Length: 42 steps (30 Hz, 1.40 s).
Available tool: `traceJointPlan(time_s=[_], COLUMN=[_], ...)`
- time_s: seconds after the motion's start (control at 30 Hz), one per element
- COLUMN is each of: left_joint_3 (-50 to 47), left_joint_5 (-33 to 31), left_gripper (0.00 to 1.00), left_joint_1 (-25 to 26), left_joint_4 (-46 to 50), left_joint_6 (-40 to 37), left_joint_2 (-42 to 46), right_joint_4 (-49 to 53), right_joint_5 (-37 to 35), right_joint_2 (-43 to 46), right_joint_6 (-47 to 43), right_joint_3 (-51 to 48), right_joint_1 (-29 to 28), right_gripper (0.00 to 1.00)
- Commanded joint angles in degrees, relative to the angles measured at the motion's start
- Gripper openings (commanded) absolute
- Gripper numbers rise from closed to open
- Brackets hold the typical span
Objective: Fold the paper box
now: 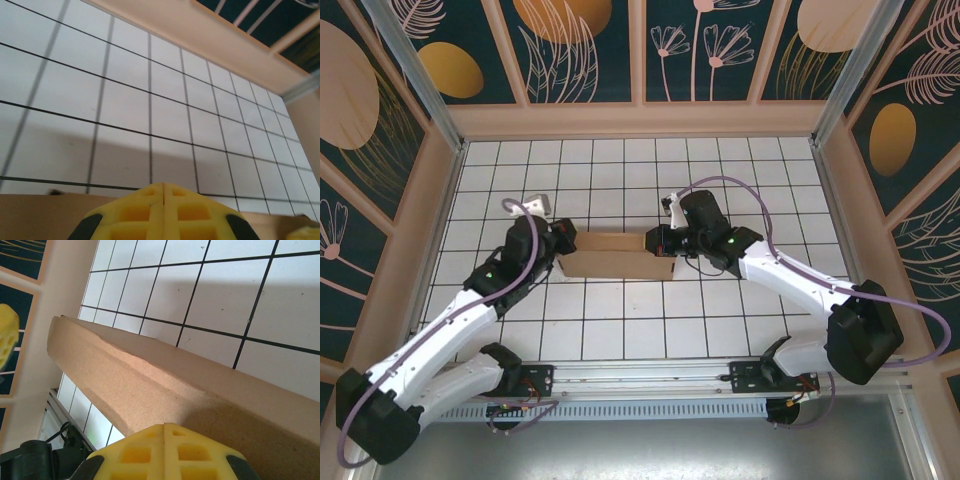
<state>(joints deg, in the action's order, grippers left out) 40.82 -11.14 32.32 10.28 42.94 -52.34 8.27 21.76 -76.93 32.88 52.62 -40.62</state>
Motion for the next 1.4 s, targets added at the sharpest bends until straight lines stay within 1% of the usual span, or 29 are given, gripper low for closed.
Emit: traceJointPlan(time_s=[0.0,0.1,0.23,0.4,0.53,0.6,0.7,0.87,1.1,1.17,1.37], left_joint_3=[-1.75,-3.73,-6.29,-9.84,-14.80,-17.42,-19.53,-20.41,-22.71,-22.33,-19.58], left_joint_5=[-1.78,-3.18,0.29,3.18,6.79,7.44,8.40,10.32,12.78,12.60,9.99], left_gripper=[0.00,0.00,0.00,0.00,0.00,0.00,0.00,0.00,0.00,0.00,0.00], left_joint_1=[-2.46,-4.74,-8.52,-10.79,-11.98,-12.43,-13.33,-14.87,-15.16,-15.12,-15.16], left_joint_4=[5.66,5.62,2.52,-2.07,-7.34,-9.87,-12.17,-14.04,-20.30,-20.46,-15.19], left_joint_6=[1.58,2.39,3.75,6.98,12.10,14.59,16.23,18.00,20.09,19.45,17.36], left_joint_2=[2.32,3.70,2.34,2.04,4.51,6.25,7.55,5.74,2.17,2.47,3.17], right_joint_4=[3.43,3.34,3.16,2.83,2.32,2.35,2.53,3.06,3.53,3.62,4.03], right_joint_5=[-3.15,-2.80,-2.86,-2.71,-2.34,-2.38,-2.51,-2.60,-2.77,-3.03,-3.26], right_joint_2=[-1.77,-2.21,-2.51,-2.56,-2.53,-2.52,-2.55,-2.53,-2.42,-2.44,-2.48], right_joint_6=[-1.29,-1.41,-1.42,-1.24,-0.98,-1.05,-1.24,-1.58,-1.73,-1.84,-2.03], right_joint_3=[-2.96,-2.84,-2.82,-3.31,-3.75,-3.89,-3.90,-3.76,-3.67,-3.66,-3.40], right_joint_1=[-0.60,-0.77,-1.00,-1.31,-1.69,-1.92,-2.07,-2.36,-2.80,-2.86,-2.97], right_gripper=[0.00,0.00,0.00,0.00,0.00,0.00,0.00,0.00,0.00,0.00,0.00])
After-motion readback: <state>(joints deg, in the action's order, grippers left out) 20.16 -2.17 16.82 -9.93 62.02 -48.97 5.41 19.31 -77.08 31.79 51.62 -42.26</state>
